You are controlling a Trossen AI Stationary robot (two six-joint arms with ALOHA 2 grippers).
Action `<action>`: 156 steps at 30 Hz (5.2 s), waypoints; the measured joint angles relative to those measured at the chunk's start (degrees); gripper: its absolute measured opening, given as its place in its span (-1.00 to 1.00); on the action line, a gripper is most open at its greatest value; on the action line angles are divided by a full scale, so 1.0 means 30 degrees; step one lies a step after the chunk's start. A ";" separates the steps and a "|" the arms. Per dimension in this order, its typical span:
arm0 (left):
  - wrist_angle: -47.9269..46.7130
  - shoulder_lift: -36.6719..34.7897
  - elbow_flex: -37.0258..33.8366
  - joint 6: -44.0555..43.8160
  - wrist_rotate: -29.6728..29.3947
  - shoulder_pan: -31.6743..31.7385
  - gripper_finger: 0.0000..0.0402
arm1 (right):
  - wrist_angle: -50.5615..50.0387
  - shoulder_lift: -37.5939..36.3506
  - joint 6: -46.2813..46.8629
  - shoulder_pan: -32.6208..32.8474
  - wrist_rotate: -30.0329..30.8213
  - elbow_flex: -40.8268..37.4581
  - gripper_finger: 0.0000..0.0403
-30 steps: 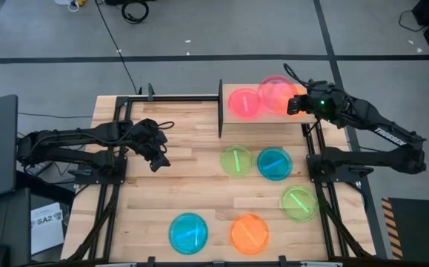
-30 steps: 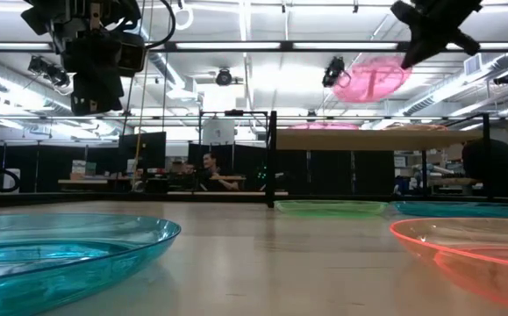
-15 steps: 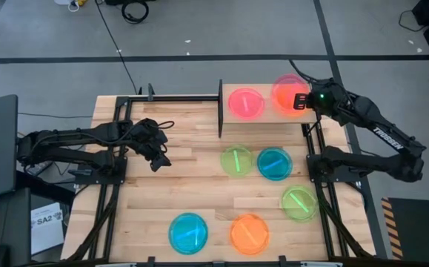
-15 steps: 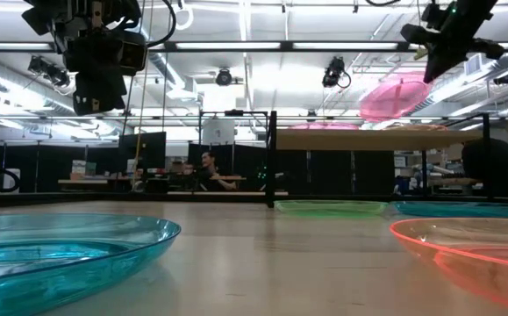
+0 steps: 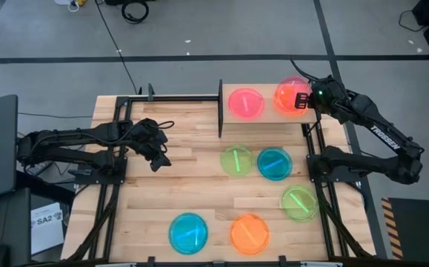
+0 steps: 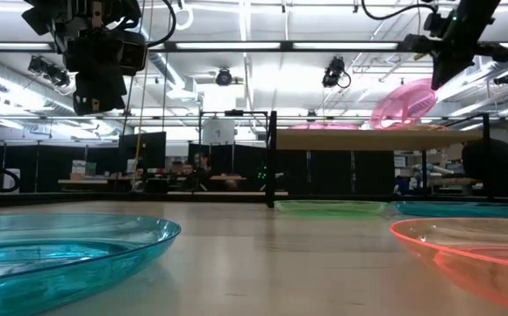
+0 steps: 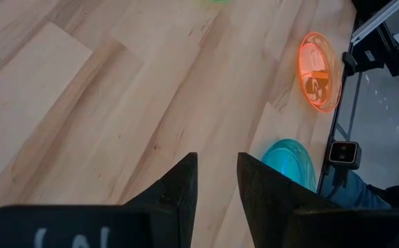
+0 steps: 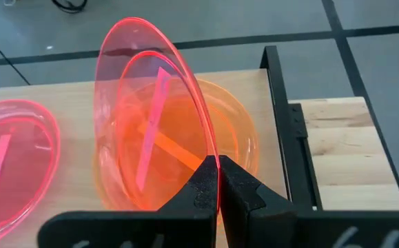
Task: Place and stack plates onto a shelf
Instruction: Stack the pink plate on top of the orange plate on the shelf, then stack the bottom blue plate on top of the pink plate on the shelf
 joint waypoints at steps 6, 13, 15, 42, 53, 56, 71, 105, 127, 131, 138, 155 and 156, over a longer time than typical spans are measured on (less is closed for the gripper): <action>0.0000 0.0000 0.0000 0.0000 0.0000 0.0000 -0.45 | 0.0158 0.0350 -0.0036 -0.0461 -0.0377 -0.0007 -0.95; 0.0000 0.0000 0.0000 0.0000 0.0000 0.0000 -0.45 | 0.0262 0.0353 -0.0044 -0.0949 -0.0514 -0.0007 -0.95; 0.0000 0.0000 0.0000 0.0000 0.0000 0.0000 -0.45 | 0.0262 0.0163 -0.0044 -0.1160 -0.0637 -0.0007 -0.95; 0.0000 0.0000 0.0000 0.0029 0.0000 -0.0007 -0.45 | 0.2317 -0.1170 -0.0552 -0.2827 -0.4080 -0.1221 -0.95; 0.0000 0.0000 0.0000 0.0015 0.0000 -0.0006 -0.45 | 0.3290 -0.2473 -0.0484 -0.3734 -0.4506 -0.3321 -0.96; 0.0000 0.0000 0.0001 0.0015 0.0000 -0.0007 -0.45 | 0.4274 -0.2789 -0.0480 -0.3937 -0.4691 -0.4109 -0.96; 0.0000 0.0000 0.0000 -0.0007 0.0000 -0.0007 -0.45 | 0.5255 -0.2980 -0.0474 -0.5007 -0.6582 -0.4488 -0.96; 0.0000 0.0000 0.0000 -0.0052 -0.0007 -0.0007 -0.45 | 0.4521 -0.2278 -0.1169 -0.5000 -0.6339 -0.4488 -0.36; 0.0000 0.0000 0.0000 -0.0386 0.0000 0.0000 -0.45 | 0.5610 -0.2570 -0.3213 -0.5007 -0.7410 -0.4481 -0.20; 0.0000 0.0000 0.0000 -0.0379 0.0000 0.0000 -0.45 | 0.5781 -0.2615 -0.3213 -0.5006 -0.7817 -0.4481 -0.20; 0.0000 0.0000 0.0000 -0.0379 -0.0055 -0.0098 -0.45 | 0.6067 -0.2664 -0.2962 -0.4982 -1.1295 -0.4473 -0.20; 0.1239 0.0000 0.0000 -0.3143 -0.5390 -0.7309 -0.45 | 0.7570 -0.2667 -0.0959 0.0754 -1.4348 -0.5045 -0.21; 0.1506 0.0000 0.0000 -0.3524 -0.5754 -0.7814 -0.45 | 0.8164 -0.2657 -0.0713 0.1225 -1.4353 -0.5310 -0.21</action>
